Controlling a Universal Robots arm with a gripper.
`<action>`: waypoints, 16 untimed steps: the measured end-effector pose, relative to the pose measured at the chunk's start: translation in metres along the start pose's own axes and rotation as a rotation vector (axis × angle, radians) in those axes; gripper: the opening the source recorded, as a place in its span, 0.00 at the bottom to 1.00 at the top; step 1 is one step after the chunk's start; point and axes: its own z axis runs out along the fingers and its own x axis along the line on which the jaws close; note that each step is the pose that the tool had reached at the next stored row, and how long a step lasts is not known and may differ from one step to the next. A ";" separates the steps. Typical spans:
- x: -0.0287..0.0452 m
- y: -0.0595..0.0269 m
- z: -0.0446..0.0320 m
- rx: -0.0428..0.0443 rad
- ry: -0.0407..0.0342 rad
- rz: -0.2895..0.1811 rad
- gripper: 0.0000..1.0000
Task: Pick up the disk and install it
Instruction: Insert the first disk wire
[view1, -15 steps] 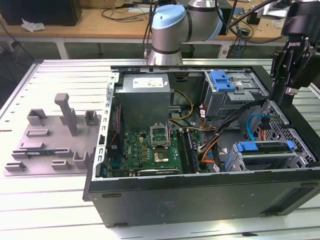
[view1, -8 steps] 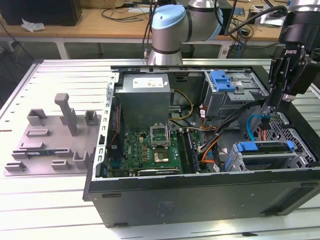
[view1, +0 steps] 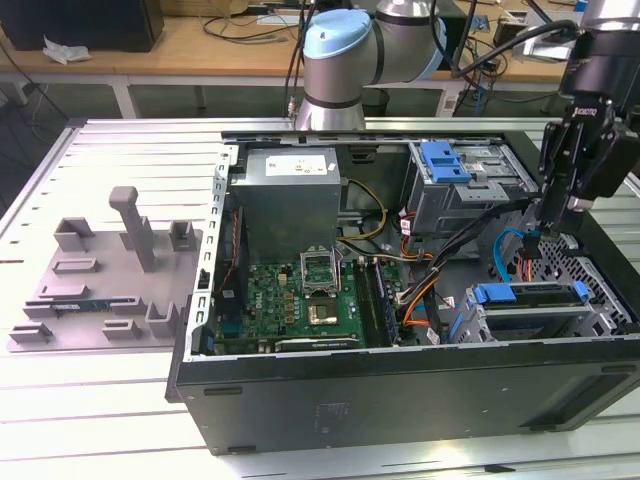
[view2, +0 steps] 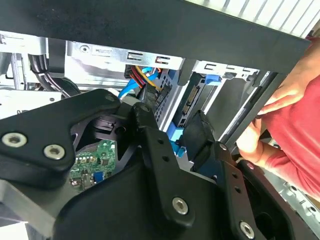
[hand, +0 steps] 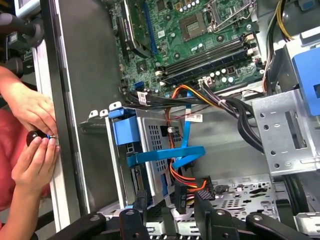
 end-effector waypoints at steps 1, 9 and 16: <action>-0.0002 0.0000 0.0005 0.0000 0.0000 0.000 0.50; -0.0020 -0.0002 0.0040 -0.0004 0.0002 0.000 0.41; -0.0033 -0.0003 0.0064 -0.0007 0.0000 0.000 0.26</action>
